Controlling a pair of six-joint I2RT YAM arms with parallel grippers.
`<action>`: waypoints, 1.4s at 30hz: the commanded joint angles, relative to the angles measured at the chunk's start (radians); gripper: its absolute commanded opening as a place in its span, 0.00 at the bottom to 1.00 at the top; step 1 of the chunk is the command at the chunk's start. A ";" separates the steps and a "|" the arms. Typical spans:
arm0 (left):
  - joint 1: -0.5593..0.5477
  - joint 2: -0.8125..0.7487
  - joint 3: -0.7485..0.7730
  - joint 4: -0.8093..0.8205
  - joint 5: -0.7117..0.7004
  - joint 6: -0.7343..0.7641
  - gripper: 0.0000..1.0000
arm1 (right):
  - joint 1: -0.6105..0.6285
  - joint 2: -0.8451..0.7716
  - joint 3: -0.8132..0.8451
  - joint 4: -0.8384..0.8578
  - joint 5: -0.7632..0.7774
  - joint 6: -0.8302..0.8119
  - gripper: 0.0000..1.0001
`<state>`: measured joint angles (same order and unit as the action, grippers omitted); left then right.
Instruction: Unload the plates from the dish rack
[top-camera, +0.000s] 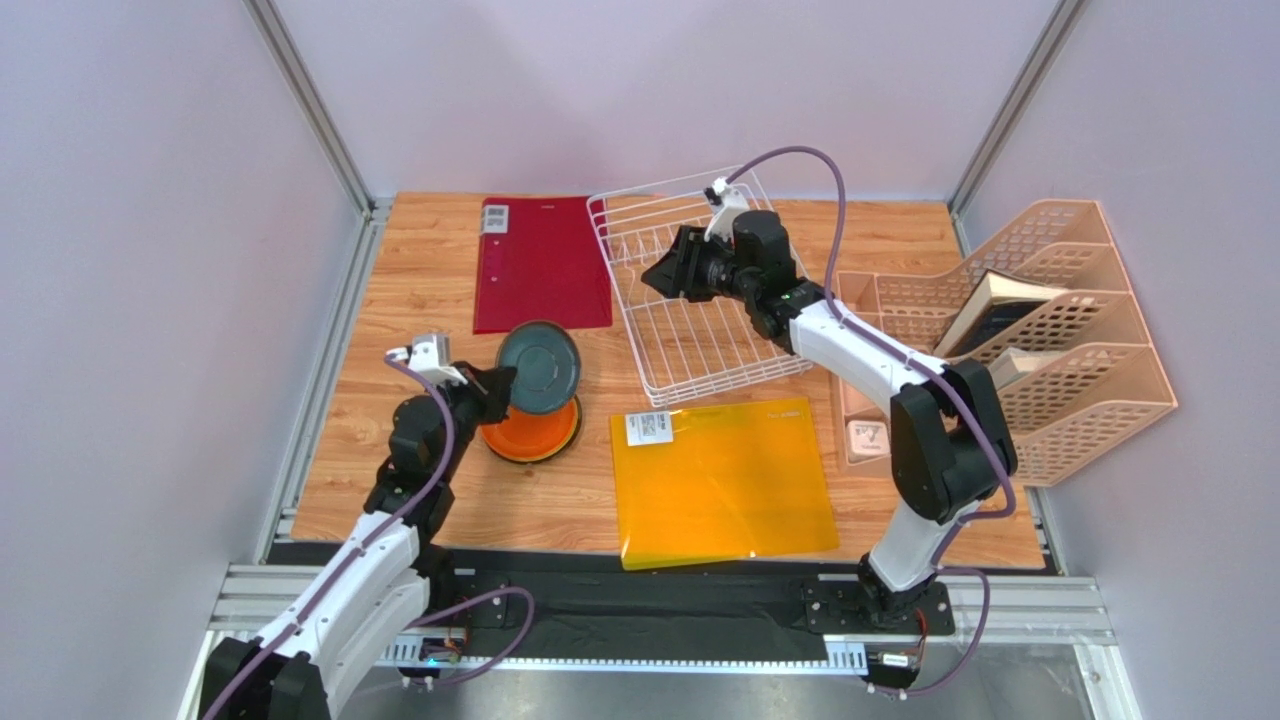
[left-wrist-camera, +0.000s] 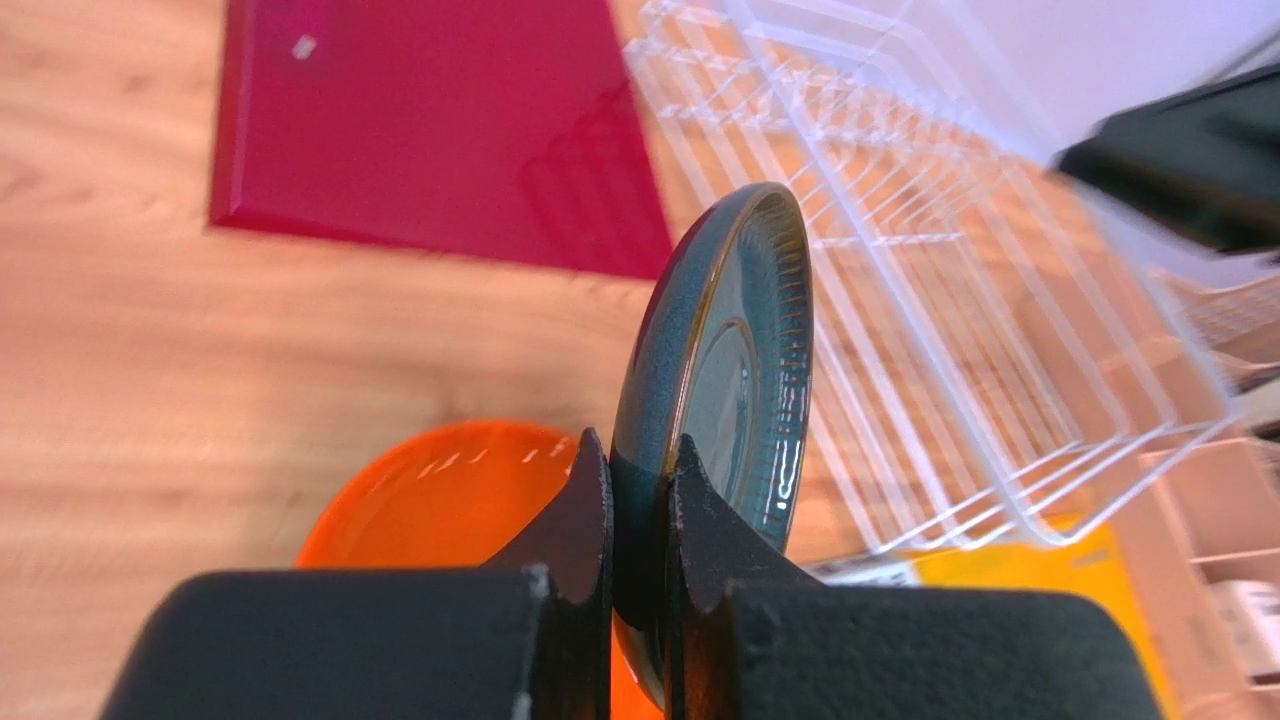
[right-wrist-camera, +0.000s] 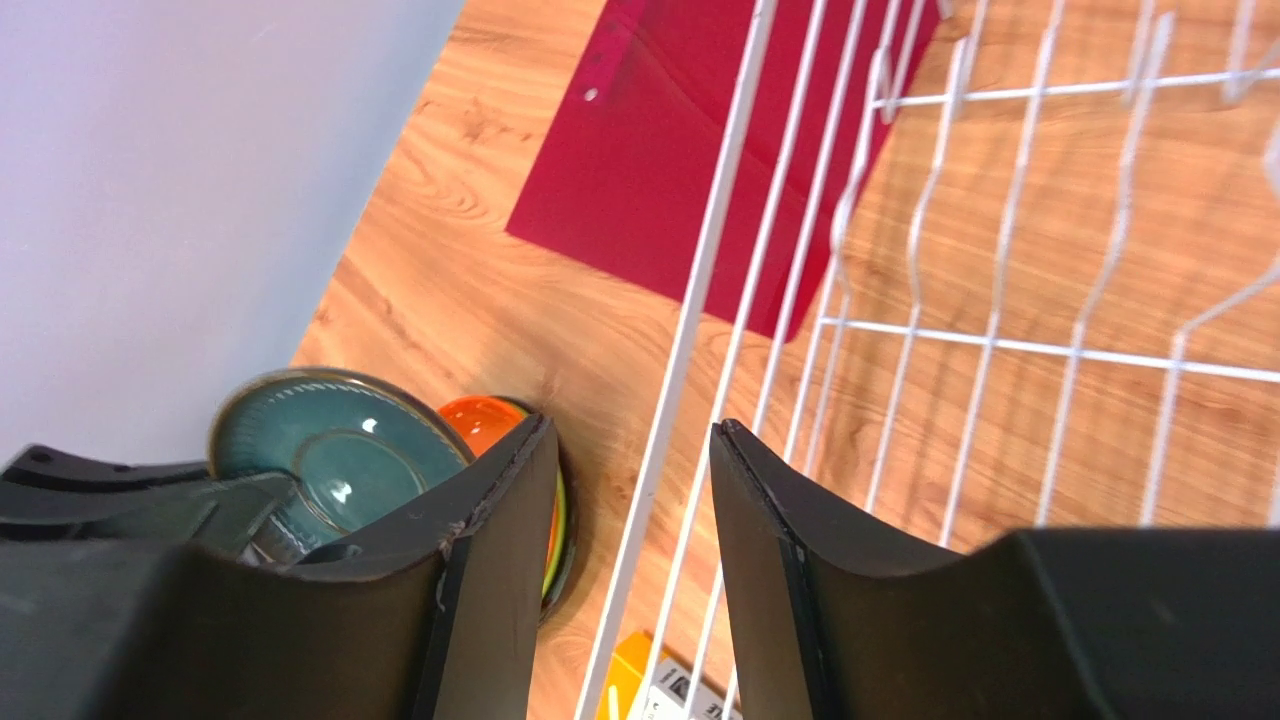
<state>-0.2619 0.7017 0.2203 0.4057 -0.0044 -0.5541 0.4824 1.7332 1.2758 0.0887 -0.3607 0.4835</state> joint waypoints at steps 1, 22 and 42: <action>0.000 -0.025 -0.010 -0.048 -0.092 0.020 0.00 | -0.018 -0.095 -0.003 -0.004 0.072 -0.054 0.47; 0.000 -0.010 -0.007 -0.275 -0.166 -0.079 0.00 | -0.065 -0.120 -0.046 -0.004 0.098 -0.051 0.47; 0.000 -0.028 -0.030 -0.355 -0.207 -0.067 0.36 | -0.070 -0.083 -0.038 -0.021 0.124 -0.057 0.47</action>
<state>-0.2615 0.6872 0.1841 0.0681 -0.1959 -0.6403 0.4171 1.6451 1.2247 0.0456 -0.2512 0.4404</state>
